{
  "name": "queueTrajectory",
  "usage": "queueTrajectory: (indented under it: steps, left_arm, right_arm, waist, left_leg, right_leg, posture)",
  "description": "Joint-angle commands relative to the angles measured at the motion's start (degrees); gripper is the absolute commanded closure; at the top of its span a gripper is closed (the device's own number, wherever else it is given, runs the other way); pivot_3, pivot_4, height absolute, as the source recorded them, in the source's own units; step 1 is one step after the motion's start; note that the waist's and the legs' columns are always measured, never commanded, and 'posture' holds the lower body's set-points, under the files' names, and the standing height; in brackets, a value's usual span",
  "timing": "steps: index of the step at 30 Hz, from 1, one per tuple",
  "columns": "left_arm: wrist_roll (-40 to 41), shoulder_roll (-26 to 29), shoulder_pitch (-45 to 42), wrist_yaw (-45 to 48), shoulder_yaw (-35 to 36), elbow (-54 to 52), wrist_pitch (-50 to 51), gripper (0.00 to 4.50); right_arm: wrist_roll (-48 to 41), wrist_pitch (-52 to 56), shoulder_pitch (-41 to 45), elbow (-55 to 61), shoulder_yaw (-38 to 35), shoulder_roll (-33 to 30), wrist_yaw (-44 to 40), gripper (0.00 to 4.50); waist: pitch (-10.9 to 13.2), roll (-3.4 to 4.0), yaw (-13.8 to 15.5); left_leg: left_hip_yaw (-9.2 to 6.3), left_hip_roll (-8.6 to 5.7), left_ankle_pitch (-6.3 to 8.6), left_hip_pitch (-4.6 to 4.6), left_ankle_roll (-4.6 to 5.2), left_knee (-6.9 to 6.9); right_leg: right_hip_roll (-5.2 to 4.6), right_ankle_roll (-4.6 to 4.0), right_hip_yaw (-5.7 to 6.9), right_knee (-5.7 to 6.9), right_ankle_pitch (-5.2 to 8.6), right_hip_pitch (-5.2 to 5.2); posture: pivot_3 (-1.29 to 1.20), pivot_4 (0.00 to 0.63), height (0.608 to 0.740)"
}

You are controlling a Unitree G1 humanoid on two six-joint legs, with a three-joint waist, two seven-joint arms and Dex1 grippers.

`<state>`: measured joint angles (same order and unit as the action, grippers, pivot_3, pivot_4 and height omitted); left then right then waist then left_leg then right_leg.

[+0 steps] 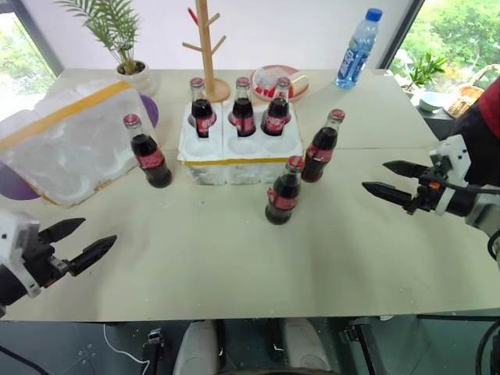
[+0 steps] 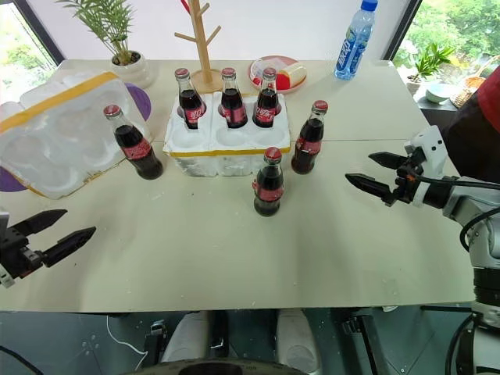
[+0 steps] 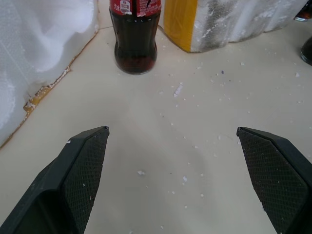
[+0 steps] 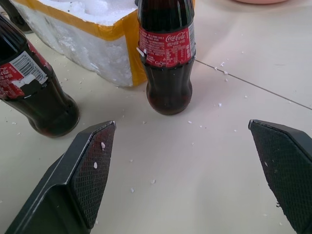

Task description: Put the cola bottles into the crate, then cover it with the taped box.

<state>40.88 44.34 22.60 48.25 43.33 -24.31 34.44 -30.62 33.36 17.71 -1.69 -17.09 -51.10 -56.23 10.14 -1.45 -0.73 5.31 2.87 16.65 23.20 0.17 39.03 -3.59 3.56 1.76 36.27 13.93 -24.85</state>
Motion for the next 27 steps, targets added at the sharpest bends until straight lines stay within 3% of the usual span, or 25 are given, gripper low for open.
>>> queueTrajectory:
  steps: [1, 14, 21, 27]
  left_arm:
    - [0.01, 0.03, -0.76, -0.61, -0.19, 0.05, -0.3, 0.1]
    - [1.59, -1.18, -4.73, -4.68, -0.81, 0.05, 1.91, 0.1]
    - [-1.52, -1.81, -17.69, -10.73, -7.75, 5.29, 0.48, 0.1]
    - [-7.24, -0.98, -34.26, -8.78, -18.06, 19.09, -4.05, 0.1]
  right_arm:
    - [-0.9, -0.43, 0.48, 1.87, -1.9, -0.22, 0.31, 0.0]
    - [-4.71, 3.53, 3.16, 3.13, -2.31, -1.3, -1.5, 0.0]
    - [-15.15, 15.61, 7.82, 8.81, -4.3, -6.46, -5.53, 0.0]
    - [-24.92, 23.04, 14.61, 10.76, -7.01, -11.95, -9.36, 0.0]
  waist:
    - [0.0, 0.0, 0.0]
    - [0.0, 0.0, 0.07]
    - [0.0, 0.12, 0.18]
    - [0.02, 0.15, 0.3]
  left_leg:
    - [0.0, 0.0, 0.0, 0.0, 0.0, 0.0]
    - [-0.01, 0.0, 0.0, 0.0, 0.0, 0.02]
    - [-0.07, -0.03, 0.0, -0.02, 0.0, 0.11]
    - [-0.1, -0.04, 0.01, -0.02, 0.04, 0.11]
  right_leg:
    - [0.0, 0.0, 0.0, 0.0, 0.0, 0.0]
    - [0.01, 0.02, 0.0, 0.01, -0.01, 0.02]
    - [-0.01, 0.15, 0.0, 0.08, -0.09, 0.08]
    - [0.03, 0.19, 0.03, 0.1, -0.11, 0.08]
  posture:
    - [0.0, 0.15, 0.74]
    - [0.0, 0.15, 0.74]
    - [0.0, 0.15, 0.74]
    - [0.0, 0.15, 0.74]
